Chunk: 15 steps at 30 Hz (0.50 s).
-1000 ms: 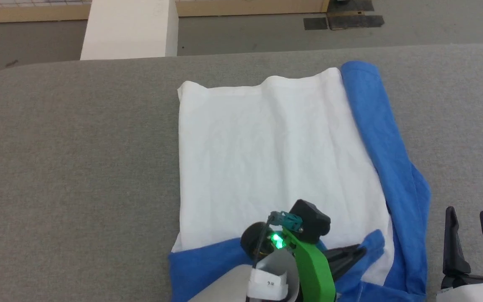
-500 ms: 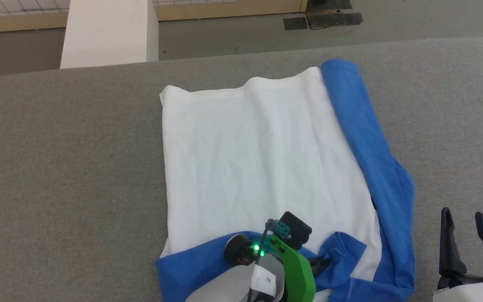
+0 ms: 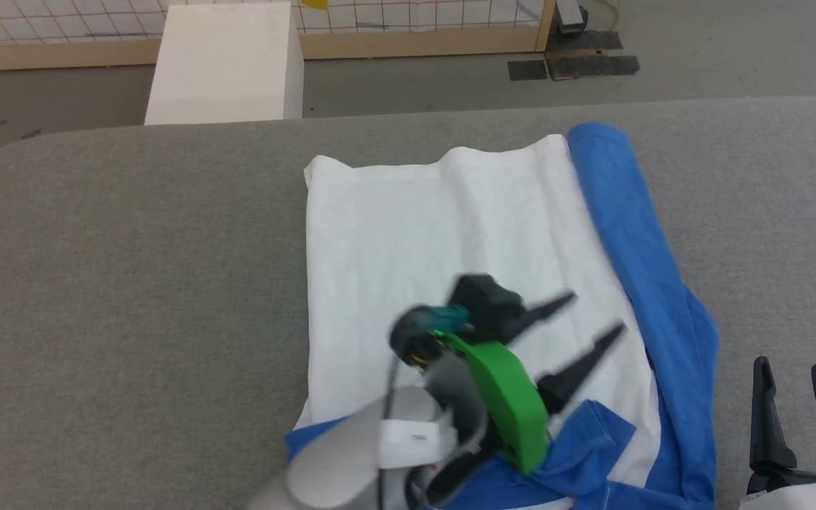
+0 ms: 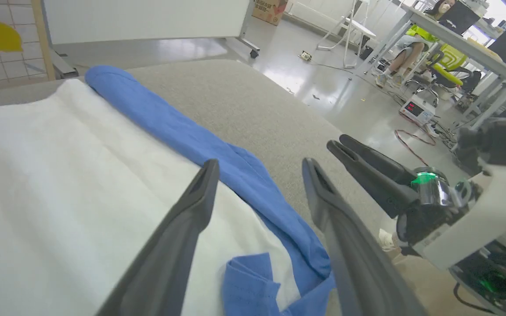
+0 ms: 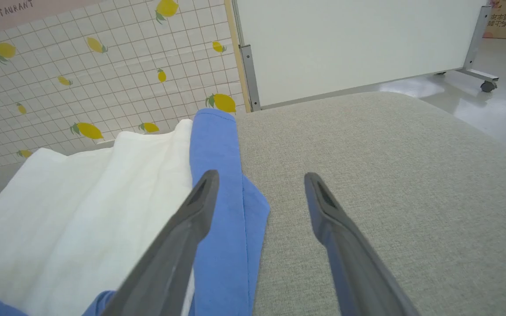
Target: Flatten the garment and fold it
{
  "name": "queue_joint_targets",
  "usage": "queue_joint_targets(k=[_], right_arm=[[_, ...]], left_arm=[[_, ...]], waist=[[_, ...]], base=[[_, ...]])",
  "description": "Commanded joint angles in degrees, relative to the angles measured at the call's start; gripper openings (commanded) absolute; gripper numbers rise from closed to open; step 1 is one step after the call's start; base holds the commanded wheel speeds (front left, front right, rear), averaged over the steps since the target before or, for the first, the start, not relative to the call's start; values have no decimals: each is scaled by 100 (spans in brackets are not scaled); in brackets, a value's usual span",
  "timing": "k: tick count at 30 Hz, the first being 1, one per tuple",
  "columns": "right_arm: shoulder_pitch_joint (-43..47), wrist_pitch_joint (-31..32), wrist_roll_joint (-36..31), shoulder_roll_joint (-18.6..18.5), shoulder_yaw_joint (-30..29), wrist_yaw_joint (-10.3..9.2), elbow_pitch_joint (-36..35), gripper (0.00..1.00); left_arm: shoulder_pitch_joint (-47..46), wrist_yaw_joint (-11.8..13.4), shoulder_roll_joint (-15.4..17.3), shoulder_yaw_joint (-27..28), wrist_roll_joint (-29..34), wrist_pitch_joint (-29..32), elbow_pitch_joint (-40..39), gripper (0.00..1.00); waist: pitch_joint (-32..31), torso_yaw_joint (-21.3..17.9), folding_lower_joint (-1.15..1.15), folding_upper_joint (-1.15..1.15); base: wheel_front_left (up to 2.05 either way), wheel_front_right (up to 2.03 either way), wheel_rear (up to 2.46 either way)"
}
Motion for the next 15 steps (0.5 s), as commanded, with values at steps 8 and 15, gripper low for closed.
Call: queue_joint_targets(k=[8,15], right_arm=[[89,25,-1,4,-60,-8,-99,100],[117,41,5,4,-13,-8,-114,100]], left_arm=[[790,1109,714,1344,146,-1405,-1053,100],[1944,1539,1089,2664,475,-1610,-1829,100]], waist=[[-88,160,0,0],[-99,249,0,0]], base=[[0,0,0],[0,0,0]])
